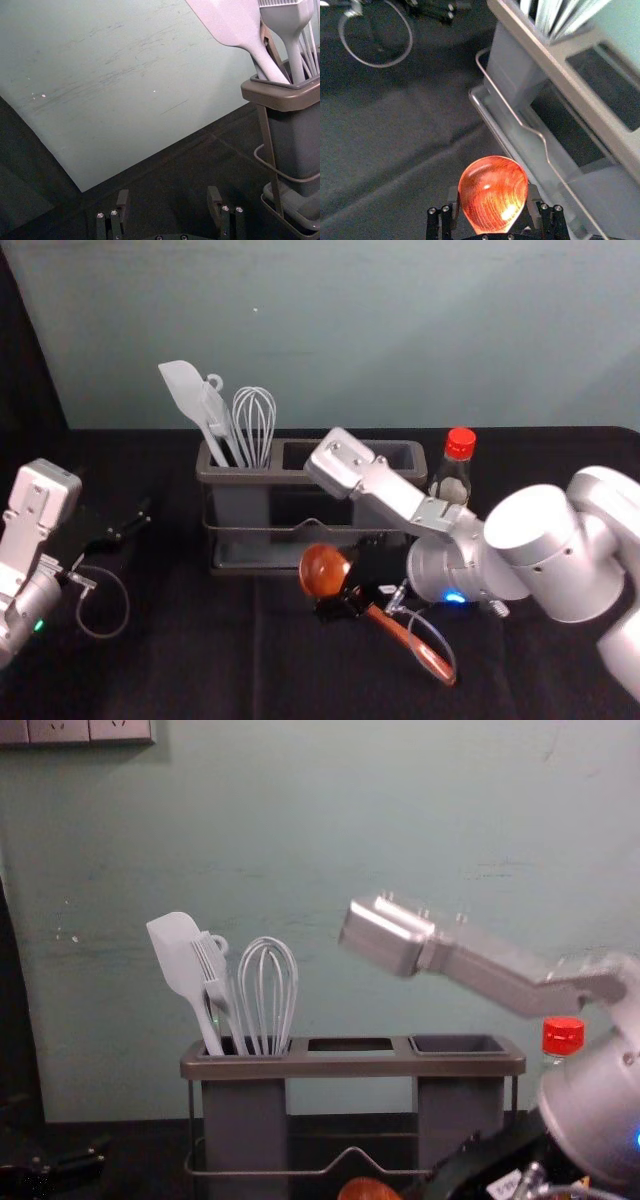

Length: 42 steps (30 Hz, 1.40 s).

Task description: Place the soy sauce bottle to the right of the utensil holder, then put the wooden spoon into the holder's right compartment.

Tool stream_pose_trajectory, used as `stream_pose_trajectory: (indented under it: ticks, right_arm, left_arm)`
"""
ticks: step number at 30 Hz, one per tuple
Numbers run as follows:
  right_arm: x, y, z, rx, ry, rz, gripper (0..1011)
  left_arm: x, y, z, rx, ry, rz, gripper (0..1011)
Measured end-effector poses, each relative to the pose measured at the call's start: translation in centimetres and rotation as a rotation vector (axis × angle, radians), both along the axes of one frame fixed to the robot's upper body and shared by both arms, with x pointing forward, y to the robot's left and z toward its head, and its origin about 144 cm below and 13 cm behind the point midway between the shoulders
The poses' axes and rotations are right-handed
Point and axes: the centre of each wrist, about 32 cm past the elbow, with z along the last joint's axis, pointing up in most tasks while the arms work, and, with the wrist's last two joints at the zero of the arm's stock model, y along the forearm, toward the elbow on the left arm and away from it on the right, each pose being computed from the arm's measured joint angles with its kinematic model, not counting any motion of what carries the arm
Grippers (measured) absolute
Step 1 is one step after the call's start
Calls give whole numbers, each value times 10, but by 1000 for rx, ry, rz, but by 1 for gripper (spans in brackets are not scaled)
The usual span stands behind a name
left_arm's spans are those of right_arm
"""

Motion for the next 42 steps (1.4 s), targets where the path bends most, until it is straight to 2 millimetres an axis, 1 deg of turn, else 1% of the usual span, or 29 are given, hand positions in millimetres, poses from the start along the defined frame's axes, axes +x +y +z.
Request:
stream_pose_trajectory:
  ticks: [5, 11, 19, 26, 31, 37, 42]
  right_arm:
    - [-15, -5, 15, 23, -69, 9, 831]
    - [-37, -15, 39, 85, -189, 16, 831]
    - [-52, -21, 54, 143, -278, 40, 831]
    - [-59, -27, 57, 196, -338, 50, 831]
    - [-64, -37, 61, 261, -393, 49, 831]
    - [-66, -48, 74, 348, -449, 59, 831]
    - [-63, -55, 84, 405, -487, 73, 831]
  left_arm:
    - [0, 0, 0, 0, 0, 0, 1012]
    - [0, 0, 0, 0, 0, 0, 1012]
    - [0, 0, 0, 0, 0, 0, 1011]
    - [0, 0, 0, 0, 0, 0, 1011]
    - [0, 0, 0, 0, 0, 0, 1011]
    - [0, 0, 0, 0, 0, 0, 1011]
    - [0, 0, 0, 0, 0, 0, 1011]
